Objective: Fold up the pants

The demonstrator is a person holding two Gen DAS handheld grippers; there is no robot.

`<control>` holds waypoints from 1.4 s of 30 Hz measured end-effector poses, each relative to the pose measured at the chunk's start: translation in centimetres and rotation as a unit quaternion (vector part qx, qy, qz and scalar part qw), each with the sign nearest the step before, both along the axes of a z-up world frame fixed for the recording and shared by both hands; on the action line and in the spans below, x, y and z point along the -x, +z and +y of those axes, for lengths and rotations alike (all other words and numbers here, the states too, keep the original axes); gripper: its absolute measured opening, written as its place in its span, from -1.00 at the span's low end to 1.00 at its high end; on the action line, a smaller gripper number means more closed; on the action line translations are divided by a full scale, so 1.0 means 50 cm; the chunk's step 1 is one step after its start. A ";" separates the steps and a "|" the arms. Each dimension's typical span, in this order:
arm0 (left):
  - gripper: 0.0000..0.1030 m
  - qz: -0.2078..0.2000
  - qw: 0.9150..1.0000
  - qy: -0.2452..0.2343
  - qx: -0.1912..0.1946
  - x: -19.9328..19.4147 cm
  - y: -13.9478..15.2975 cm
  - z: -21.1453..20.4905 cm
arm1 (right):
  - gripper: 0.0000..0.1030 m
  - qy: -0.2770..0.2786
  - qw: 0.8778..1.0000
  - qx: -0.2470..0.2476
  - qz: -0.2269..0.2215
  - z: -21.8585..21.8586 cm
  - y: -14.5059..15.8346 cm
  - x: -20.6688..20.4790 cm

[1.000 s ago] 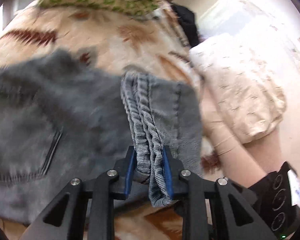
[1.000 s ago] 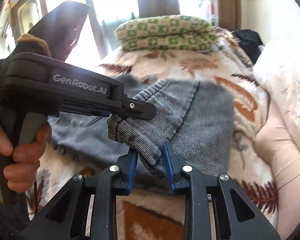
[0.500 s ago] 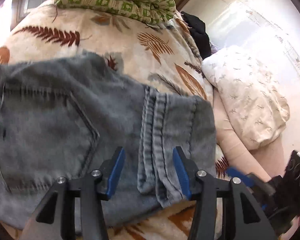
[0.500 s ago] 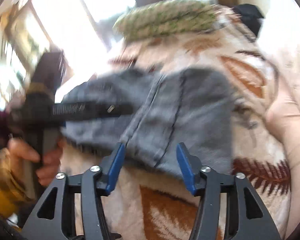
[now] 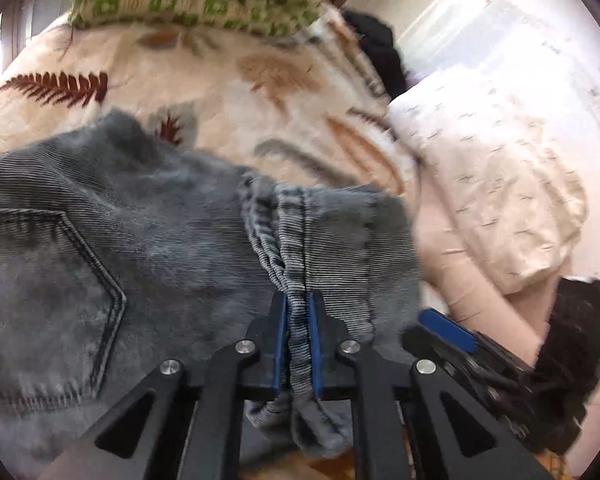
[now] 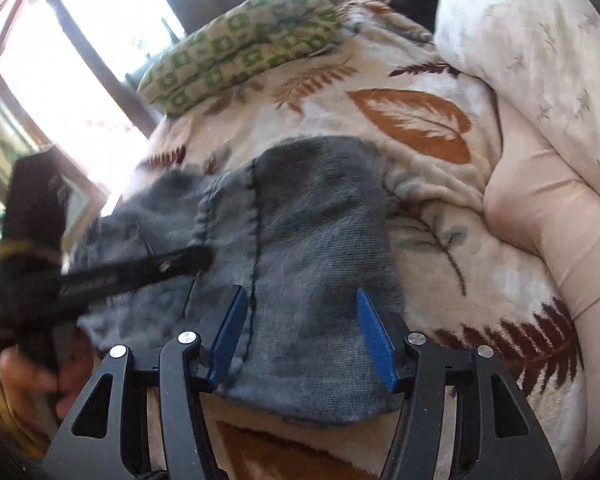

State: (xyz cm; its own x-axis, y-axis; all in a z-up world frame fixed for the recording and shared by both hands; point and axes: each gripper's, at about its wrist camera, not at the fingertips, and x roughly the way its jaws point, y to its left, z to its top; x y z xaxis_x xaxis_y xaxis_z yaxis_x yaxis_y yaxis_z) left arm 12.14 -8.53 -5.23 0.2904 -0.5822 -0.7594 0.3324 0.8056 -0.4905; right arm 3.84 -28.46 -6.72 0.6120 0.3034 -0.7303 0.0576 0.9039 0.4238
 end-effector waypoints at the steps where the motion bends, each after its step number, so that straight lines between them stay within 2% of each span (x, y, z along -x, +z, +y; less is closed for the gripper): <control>1: -0.77 -0.008 1.000 0.002 0.008 0.014 0.013 0.005 | 0.10 -0.001 1.000 0.001 -0.003 -0.002 0.003 0.002; 3: -0.77 -0.032 0.999 0.008 0.007 0.036 0.029 0.011 | 0.10 0.002 1.000 -0.002 -0.002 -0.001 0.003 -0.001; 5: -0.76 -0.038 0.999 0.022 -0.029 0.033 0.006 0.015 | 0.10 0.012 1.000 -0.007 0.008 0.010 -0.010 -0.010; 6: -0.75 -0.017 0.998 0.028 -0.045 0.015 -0.021 0.016 | 0.10 0.023 1.000 -0.004 0.018 0.022 -0.023 -0.017; 7: -0.72 0.015 0.998 0.034 -0.046 -0.003 -0.053 0.025 | 0.10 0.031 0.999 -0.001 0.027 0.031 -0.032 -0.021; 8: -0.66 0.054 0.997 0.045 -0.027 -0.019 -0.081 0.040 | 0.10 0.039 0.999 0.007 0.035 0.039 -0.038 -0.023; 10: -0.62 0.075 0.995 0.062 0.022 -0.019 -0.085 0.070 | 0.10 0.041 0.998 0.014 0.035 0.043 -0.034 -0.022; 11: -0.62 0.063 0.996 0.060 0.025 -0.015 -0.069 0.075 | 0.10 0.037 0.999 0.010 0.025 0.038 -0.023 -0.019; 14: -0.64 -0.016 0.998 0.056 -0.017 -0.004 -0.001 0.066 | 0.10 0.020 1.000 0.007 -0.016 0.021 0.019 -0.022; 16: -0.64 -0.032 0.999 0.039 -0.010 -0.014 0.028 0.046 | 0.03 0.020 0.999 0.015 -0.029 0.020 0.033 -0.044; 19: -0.69 -0.021 1.000 0.018 -0.014 -0.044 0.024 0.001 | -0.24 0.028 0.999 0.032 -0.030 0.026 0.031 -0.093; 22: -0.72 -0.018 0.997 0.010 -0.072 -0.078 -0.022 -0.054 | -0.33 0.032 0.998 0.055 -0.009 0.030 -0.005 -0.145; 24: -0.89 0.000 0.995 0.015 -0.096 -0.101 -0.062 -0.065 | -0.40 0.032 0.996 0.078 0.033 0.027 -0.053 -0.181; 25: -0.90 0.003 0.996 0.017 -0.089 -0.109 -0.069 -0.063 | -0.43 0.036 0.996 0.077 0.041 0.023 -0.069 -0.189; 27: -0.90 0.011 0.996 0.018 -0.082 -0.108 -0.063 -0.061 | -0.43 0.048 0.995 0.088 0.027 0.023 -0.068 -0.191; 29: -0.90 0.004 0.997 0.003 -0.083 -0.100 -0.049 -0.059 | -0.39 0.053 0.994 0.090 0.031 0.024 -0.056 -0.189; 31: -0.90 -0.007 0.997 -0.006 -0.074 -0.077 -0.028 -0.048 | -0.35 0.044 0.996 0.068 0.033 0.010 -0.032 -0.168; 33: -0.90 -0.022 0.998 -0.018 -0.050 -0.042 -0.009 -0.030 | -0.25 0.039 0.998 0.048 0.031 0.000 -0.007 -0.133; 37: -0.89 -0.033 0.998 -0.034 -0.032 0.038 0.002 -0.008 | -0.21 0.032 0.998 0.034 0.036 0.000 0.027 -0.039; 40: -0.89 -0.023 0.997 -0.045 -0.066 0.075 -0.034 -0.018 | -0.13 0.030 0.997 0.043 0.057 0.015 -0.003 0.019; 42: -0.89 -0.015 0.995 -0.044 -0.083 0.083 -0.070 -0.021 | -0.12 0.045 0.993 0.066 0.091 0.037 -0.056 0.019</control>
State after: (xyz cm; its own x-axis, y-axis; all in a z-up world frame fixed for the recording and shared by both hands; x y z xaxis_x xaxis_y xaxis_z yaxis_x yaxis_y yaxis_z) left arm 7.99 -9.60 -8.73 0.2681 -0.4743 -0.8385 0.4185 0.8413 -0.3421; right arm 2.91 -26.63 -9.53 0.4404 0.2453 -0.8636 0.0384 0.9559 0.2911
